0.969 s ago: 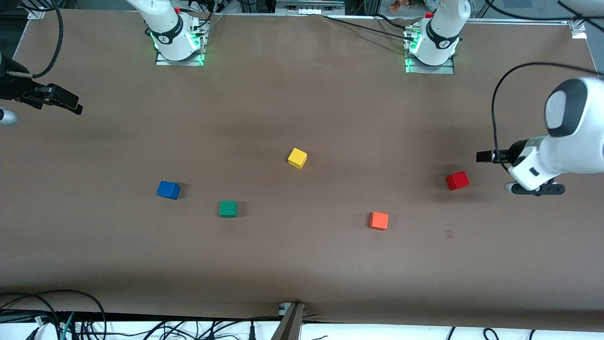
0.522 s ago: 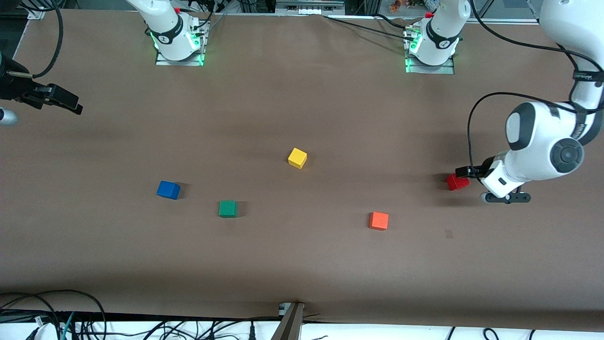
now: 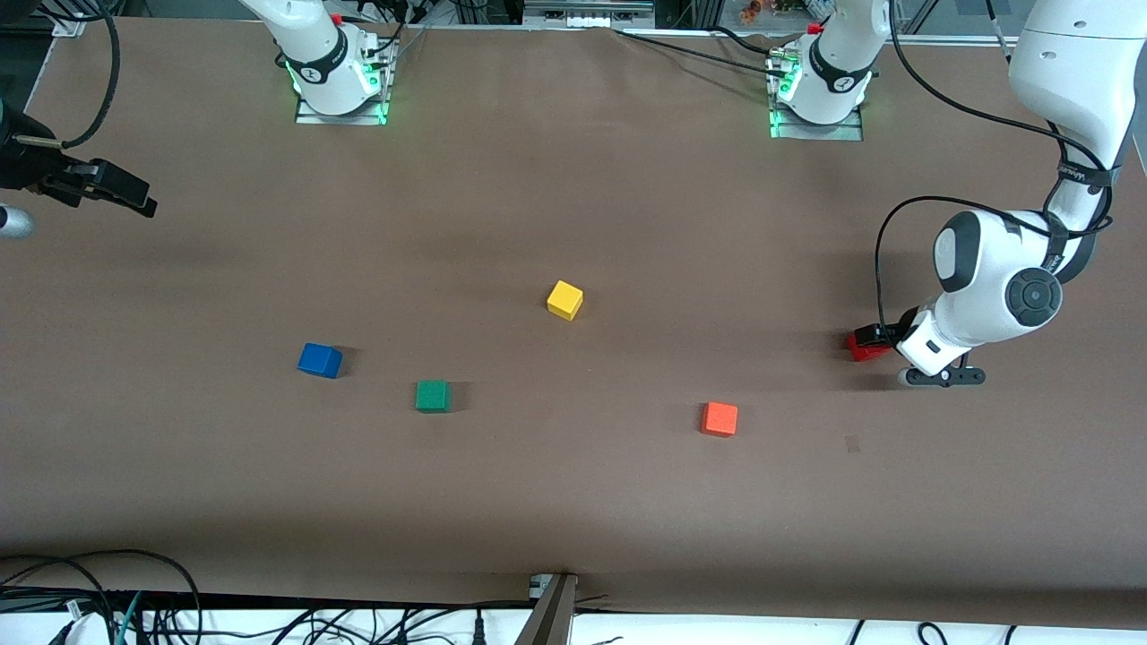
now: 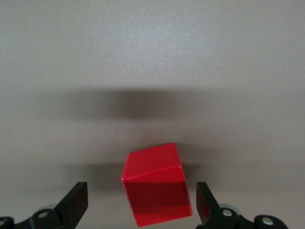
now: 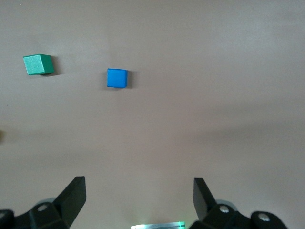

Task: Pass red block to right arm, stack on blue
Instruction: 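Move the left gripper down over the red cube, then close the left gripper on the red cube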

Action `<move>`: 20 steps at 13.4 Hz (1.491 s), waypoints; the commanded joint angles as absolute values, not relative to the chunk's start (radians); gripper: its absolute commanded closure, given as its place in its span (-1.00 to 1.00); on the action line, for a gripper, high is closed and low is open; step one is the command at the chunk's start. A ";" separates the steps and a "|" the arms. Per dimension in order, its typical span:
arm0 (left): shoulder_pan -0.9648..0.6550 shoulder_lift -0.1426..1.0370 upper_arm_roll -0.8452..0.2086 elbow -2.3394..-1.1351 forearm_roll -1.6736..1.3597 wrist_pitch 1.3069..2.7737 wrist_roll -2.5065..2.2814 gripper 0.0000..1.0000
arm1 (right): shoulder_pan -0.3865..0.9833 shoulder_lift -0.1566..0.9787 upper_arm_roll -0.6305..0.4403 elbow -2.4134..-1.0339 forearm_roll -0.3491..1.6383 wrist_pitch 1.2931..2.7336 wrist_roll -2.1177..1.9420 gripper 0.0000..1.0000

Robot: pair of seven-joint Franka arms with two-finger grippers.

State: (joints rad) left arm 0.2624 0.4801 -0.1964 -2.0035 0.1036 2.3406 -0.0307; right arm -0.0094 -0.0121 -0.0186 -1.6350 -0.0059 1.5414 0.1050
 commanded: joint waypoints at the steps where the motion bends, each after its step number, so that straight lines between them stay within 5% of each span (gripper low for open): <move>1: 0.267 0.488 -0.202 -2.003 0.132 2.344 -0.040 -1.00 | -0.014 -0.018 -0.015 -1.634 -0.005 1.537 0.114 -1.00; 2: 0.267 0.491 -0.202 -2.003 0.132 2.344 -0.040 -1.00 | -0.014 -0.018 -0.015 -1.634 -0.005 1.536 0.114 -1.00; 3: 0.267 0.491 -0.202 -2.003 0.132 2.344 -0.037 -0.75 | -0.014 -0.017 -0.015 -1.635 -0.005 1.537 0.112 -1.00; 5: 0.265 0.485 -0.202 -1.999 0.140 2.341 -0.023 0.14 | -0.014 -0.018 -0.015 -1.634 -0.005 1.537 0.112 -1.00; 8: 0.264 0.480 -0.206 -1.993 0.181 2.336 -0.006 0.98 | -0.014 -0.017 -0.015 -1.634 -0.005 1.536 0.112 -1.00; 20: 0.287 0.439 -0.216 -1.890 0.179 2.329 0.754 1.00 | -0.014 -0.017 -0.015 -1.635 -0.005 1.537 0.110 -1.00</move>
